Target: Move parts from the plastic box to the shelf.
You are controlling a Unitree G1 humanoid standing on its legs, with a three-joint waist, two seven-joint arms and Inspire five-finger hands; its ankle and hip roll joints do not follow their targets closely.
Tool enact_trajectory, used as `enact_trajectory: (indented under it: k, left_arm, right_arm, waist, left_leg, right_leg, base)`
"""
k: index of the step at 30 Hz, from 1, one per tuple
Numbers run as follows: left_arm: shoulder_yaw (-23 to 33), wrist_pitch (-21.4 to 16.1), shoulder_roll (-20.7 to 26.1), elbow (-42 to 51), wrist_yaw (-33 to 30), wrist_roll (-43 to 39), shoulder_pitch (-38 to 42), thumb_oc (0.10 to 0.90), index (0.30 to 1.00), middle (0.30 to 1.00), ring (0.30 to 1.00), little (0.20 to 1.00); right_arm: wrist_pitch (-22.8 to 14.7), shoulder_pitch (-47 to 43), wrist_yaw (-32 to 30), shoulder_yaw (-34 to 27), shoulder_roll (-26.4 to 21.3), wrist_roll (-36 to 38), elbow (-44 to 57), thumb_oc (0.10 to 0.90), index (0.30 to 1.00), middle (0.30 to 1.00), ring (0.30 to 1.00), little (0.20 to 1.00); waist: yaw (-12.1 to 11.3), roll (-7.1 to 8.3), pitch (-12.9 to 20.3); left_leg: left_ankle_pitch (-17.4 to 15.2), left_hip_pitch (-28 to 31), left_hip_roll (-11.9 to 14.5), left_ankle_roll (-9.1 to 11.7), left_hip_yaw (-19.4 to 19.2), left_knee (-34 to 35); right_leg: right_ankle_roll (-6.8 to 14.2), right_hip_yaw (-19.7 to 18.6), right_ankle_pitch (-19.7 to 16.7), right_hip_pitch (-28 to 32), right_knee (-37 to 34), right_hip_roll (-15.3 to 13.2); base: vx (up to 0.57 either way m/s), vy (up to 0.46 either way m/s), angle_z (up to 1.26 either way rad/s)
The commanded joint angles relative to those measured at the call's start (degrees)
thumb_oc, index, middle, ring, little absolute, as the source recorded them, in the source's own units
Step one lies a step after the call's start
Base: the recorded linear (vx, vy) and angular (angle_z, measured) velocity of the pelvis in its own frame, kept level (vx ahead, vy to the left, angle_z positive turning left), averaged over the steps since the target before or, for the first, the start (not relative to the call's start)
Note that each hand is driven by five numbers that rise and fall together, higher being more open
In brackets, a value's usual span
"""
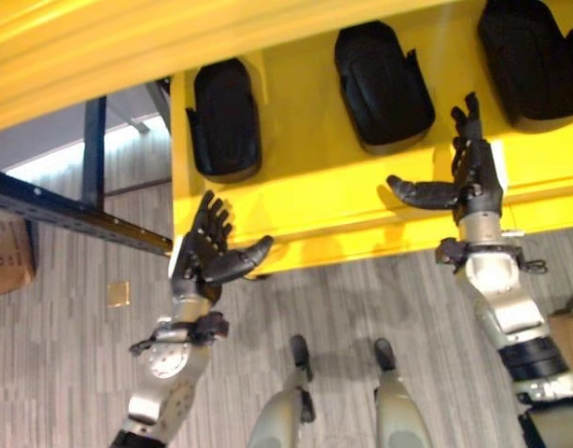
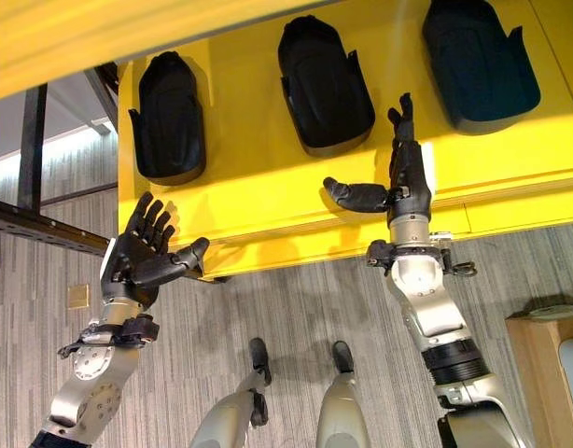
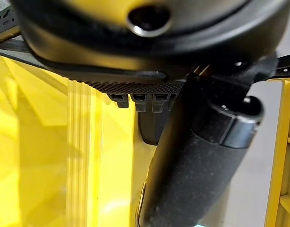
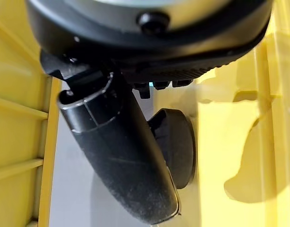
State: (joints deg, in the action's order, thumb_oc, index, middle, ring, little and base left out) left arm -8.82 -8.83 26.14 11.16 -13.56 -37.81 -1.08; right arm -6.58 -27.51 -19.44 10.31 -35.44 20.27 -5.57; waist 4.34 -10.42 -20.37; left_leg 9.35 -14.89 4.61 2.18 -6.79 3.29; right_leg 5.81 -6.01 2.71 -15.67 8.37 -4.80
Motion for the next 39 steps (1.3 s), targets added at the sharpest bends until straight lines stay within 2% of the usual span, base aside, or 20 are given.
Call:
enact_trajectory:
  k: [1,17,39]
  left_arm:
    - [3.93,-7.24,1.45,2.86,-0.98,1.45,3.84,0.900,1.000,1.000,1.000,1.000]
    - [4.24,-7.54,1.98,2.70,-1.42,1.69,4.42,0.900,1.000,1.000,1.000,1.000]
    - [5.10,-7.97,0.87,3.49,-2.12,2.41,3.85,0.900,1.000,1.000,1.000,1.000]
  right_arm:
    - [-4.98,-10.44,-0.31,0.32,-5.06,-1.44,1.78,0.900,1.000,1.000,1.000,1.000]
    - [-4.26,-14.51,-0.69,1.71,-7.61,-2.06,-1.22,0.900,1.000,1.000,1.000,1.000]
    - [-3.46,-14.24,0.03,3.13,-4.20,-3.02,-4.19,0.900,1.000,1.000,1.000,1.000]
  waist:
    - [-0.67,0.96,3.13]
    - [-1.14,0.41,3.07]
    - [-1.56,0.56,1.70]
  left_leg:
    - [-2.26,3.65,-0.62,0.68,0.20,0.15]
    - [-1.98,3.22,-1.08,0.77,0.71,0.59]
    - [-1.95,2.34,-1.18,0.61,1.00,0.70]
  right_leg:
    - [-5.33,-0.86,2.40,-4.99,6.58,5.03]
    - [-5.44,-0.85,2.98,-6.36,7.70,4.94]
    - [-5.47,-0.93,2.70,-7.91,8.47,5.04]
  base:
    - [0.00,0.000,0.00]
    - [0.00,0.000,0.00]
    - [0.00,0.000,0.00]
